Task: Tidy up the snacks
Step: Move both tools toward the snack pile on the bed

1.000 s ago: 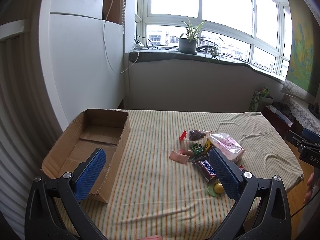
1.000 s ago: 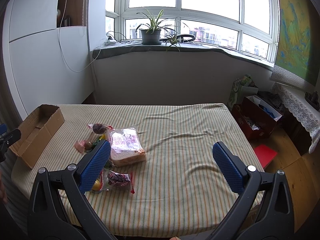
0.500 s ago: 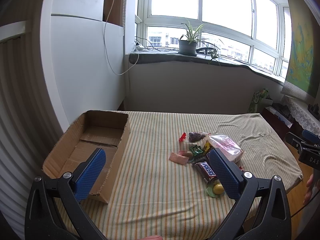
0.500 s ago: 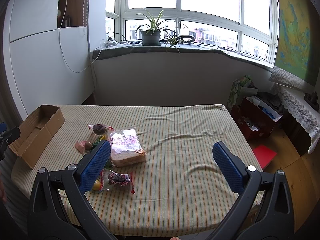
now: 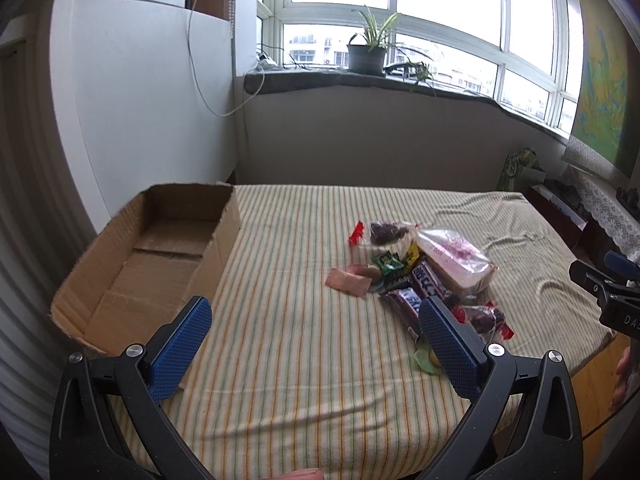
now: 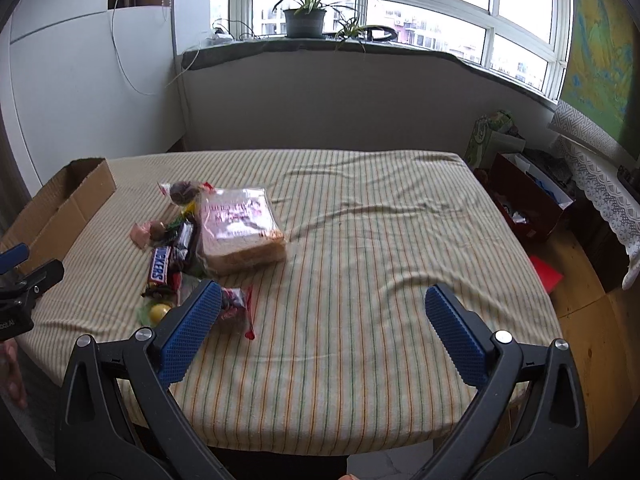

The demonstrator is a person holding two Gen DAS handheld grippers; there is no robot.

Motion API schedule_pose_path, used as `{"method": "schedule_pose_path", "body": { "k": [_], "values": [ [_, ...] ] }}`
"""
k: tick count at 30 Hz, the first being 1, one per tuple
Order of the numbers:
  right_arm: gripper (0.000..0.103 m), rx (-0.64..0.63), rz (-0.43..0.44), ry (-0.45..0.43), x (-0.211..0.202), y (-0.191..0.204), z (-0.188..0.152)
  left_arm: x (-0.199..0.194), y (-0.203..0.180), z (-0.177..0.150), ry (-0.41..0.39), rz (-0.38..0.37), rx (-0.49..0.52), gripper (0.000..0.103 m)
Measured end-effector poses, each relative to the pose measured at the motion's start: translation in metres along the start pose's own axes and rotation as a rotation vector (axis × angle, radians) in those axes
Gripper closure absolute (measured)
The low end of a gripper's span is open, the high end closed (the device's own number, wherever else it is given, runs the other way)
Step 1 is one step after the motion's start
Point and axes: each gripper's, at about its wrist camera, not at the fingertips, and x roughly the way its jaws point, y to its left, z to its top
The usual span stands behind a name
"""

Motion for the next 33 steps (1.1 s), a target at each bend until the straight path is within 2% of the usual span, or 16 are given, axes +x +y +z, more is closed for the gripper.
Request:
{"method": "schedule_pose_path", "body": {
  "k": [5,9,15,20,24,28,33],
  "values": [
    [0.000,-0.018,0.027,0.076,0.021,0.005,-0.045,0.037,-0.012,-0.058,0.143,-0.011,0.034,0.000],
    [0.000,-0.012,0.049,0.125,0.036,0.008,-0.071,0.046,-0.014,-0.083,0.196,-0.014,0.034,0.000],
    [0.000,-0.023,0.059,0.115,0.038,0.008,-0.080,0.041,-0.008,-0.088,0.177,-0.039,0.019,0.000],
    [0.000,-0.058,0.084,0.047,0.036,0.008,-0.086,0.036,-0.007,-0.098,0.101,-0.043,0.031,0.000],
    [0.000,-0.049,0.081,0.049,0.037,0.008,-0.080,0.035,-0.006,-0.102,0.056,-0.046,0.029,0.000],
    [0.000,-0.064,0.099,0.050,0.053,0.017,-0.059,0.044,-0.008,-0.087,0.074,-0.043,0.009,0.000],
    [0.000,-0.173,0.137,0.001,0.057,0.037,-0.037,0.073,-0.016,-0.052,0.086,-0.144,-0.001,0.000]
  ]
}}
